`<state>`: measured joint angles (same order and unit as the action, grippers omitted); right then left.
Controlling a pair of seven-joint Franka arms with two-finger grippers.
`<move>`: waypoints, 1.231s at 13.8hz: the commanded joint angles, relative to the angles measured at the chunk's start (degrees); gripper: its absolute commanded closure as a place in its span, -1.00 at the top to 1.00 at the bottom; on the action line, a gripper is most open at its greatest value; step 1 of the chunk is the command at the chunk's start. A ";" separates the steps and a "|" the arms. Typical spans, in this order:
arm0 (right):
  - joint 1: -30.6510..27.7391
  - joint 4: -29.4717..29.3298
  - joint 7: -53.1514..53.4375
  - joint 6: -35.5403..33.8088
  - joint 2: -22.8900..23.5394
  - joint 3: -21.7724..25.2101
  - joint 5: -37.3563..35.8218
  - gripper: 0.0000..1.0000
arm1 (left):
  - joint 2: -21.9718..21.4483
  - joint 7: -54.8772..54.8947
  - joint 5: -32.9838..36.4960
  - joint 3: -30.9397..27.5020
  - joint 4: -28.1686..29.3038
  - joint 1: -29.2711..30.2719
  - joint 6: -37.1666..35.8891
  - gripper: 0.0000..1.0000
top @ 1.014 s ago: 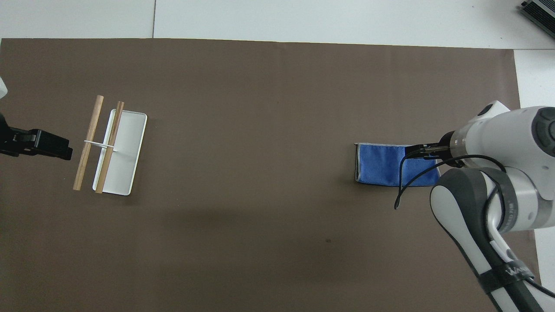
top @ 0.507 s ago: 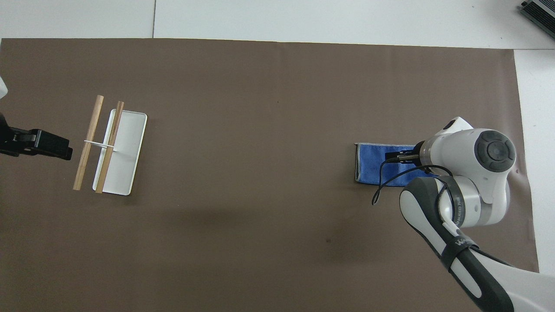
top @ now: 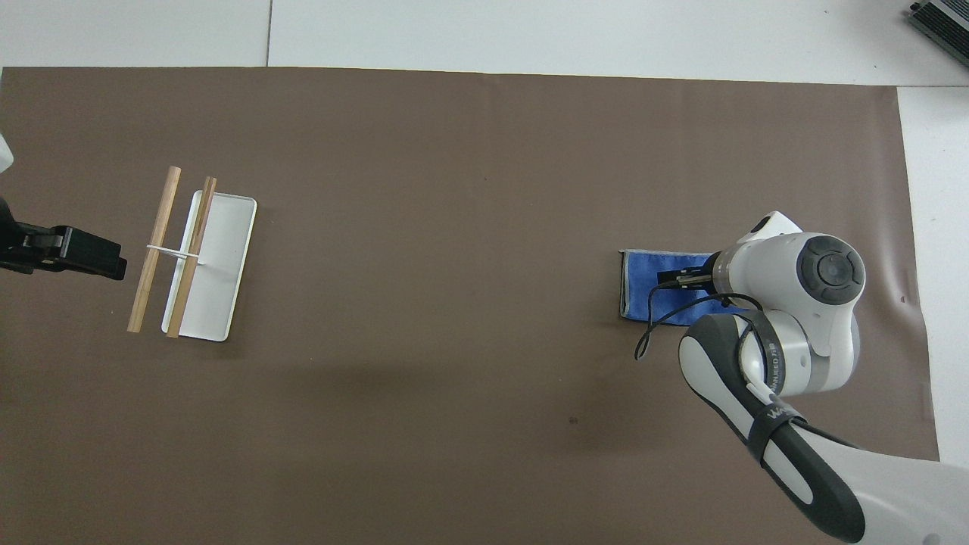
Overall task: Right arm passes towel to left arm to hang
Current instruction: 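Reach the right gripper down to the blue towel's near edge, then close the right gripper on the blue towel and lift it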
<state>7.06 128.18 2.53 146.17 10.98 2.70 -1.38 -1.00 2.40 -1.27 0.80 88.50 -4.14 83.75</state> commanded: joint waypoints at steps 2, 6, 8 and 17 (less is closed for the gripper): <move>-0.56 2.78 -1.03 4.48 -0.17 -0.15 0.50 0.38 | -1.72 -0.03 0.04 -0.01 2.11 0.27 0.71 1.00; -0.56 2.25 0.36 3.95 0.10 -0.24 0.68 -1.00 | -1.72 -0.03 0.04 -0.01 2.02 0.27 0.71 1.00; -0.03 1.11 1.42 2.99 -0.16 -0.24 2.42 -1.00 | -1.81 -0.03 0.04 -0.01 2.11 0.27 0.71 1.00; 0.76 -19.26 2.66 -23.28 -2.45 -4.45 3.14 -1.00 | -1.72 -0.03 0.04 -0.01 2.02 0.27 0.71 1.00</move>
<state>8.11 113.33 4.54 127.20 8.42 -0.48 0.85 -1.01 2.40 -1.27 0.80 88.52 -4.14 83.75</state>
